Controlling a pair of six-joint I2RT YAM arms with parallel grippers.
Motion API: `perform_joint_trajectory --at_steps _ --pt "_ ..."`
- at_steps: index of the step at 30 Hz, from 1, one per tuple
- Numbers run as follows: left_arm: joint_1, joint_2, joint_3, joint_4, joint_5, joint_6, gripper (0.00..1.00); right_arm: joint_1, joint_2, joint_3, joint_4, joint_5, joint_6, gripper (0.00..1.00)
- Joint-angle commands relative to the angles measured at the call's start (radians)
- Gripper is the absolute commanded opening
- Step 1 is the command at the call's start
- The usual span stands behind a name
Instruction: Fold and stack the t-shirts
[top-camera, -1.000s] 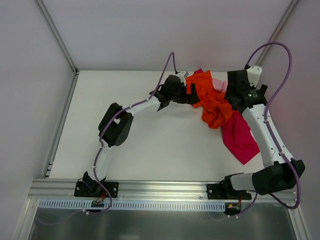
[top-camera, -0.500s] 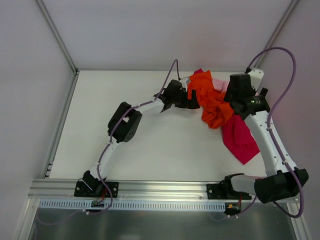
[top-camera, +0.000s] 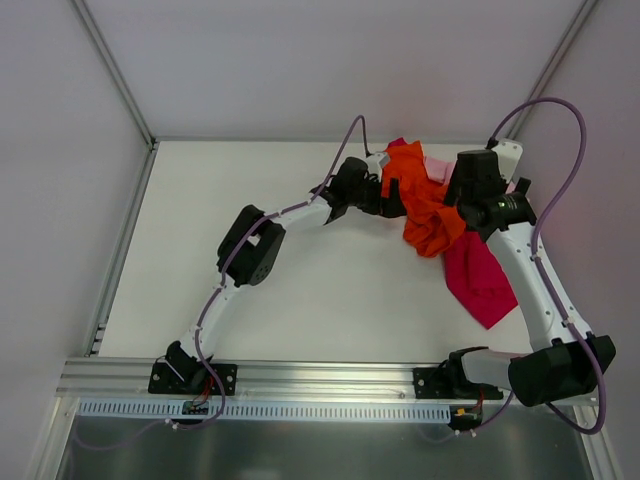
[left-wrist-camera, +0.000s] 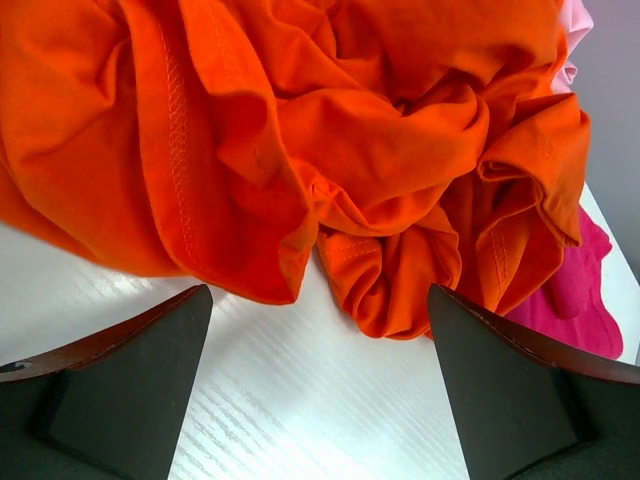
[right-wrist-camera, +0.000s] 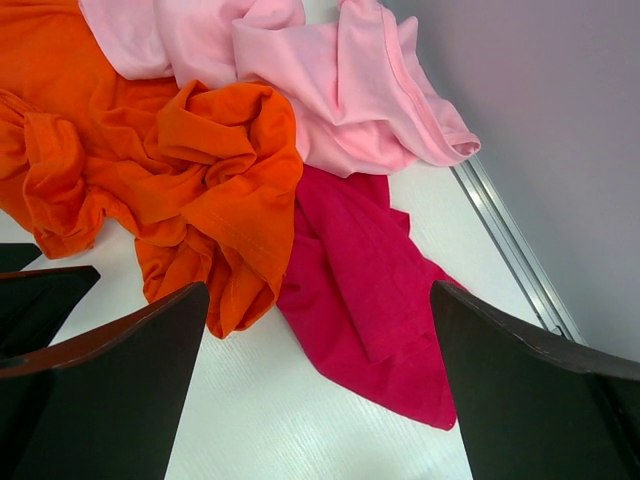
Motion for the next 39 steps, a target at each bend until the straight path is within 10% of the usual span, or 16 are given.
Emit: perform_joint_trajectory --at_steps 1,8,25,33,39 --pt "-0.01 -0.031 0.05 0.036 -0.042 0.056 0.91 0.002 -0.02 0.0 0.038 -0.016 0.005 1.0" --pt "-0.01 0.012 0.117 0.006 -0.094 0.086 0.75 0.002 -0.048 -0.02 0.062 -0.022 -0.006 1.0" --pt "-0.01 0.056 0.171 -0.102 -0.125 0.059 0.8 0.002 -0.108 -0.03 0.073 -0.046 0.003 1.0" --pt "-0.01 0.044 0.165 -0.143 -0.133 0.079 0.07 0.003 -0.115 -0.063 0.091 -0.066 0.011 1.0" --pt "-0.01 0.006 0.117 -0.155 -0.169 0.109 0.0 0.003 -0.111 -0.088 0.108 -0.092 0.014 1.0"
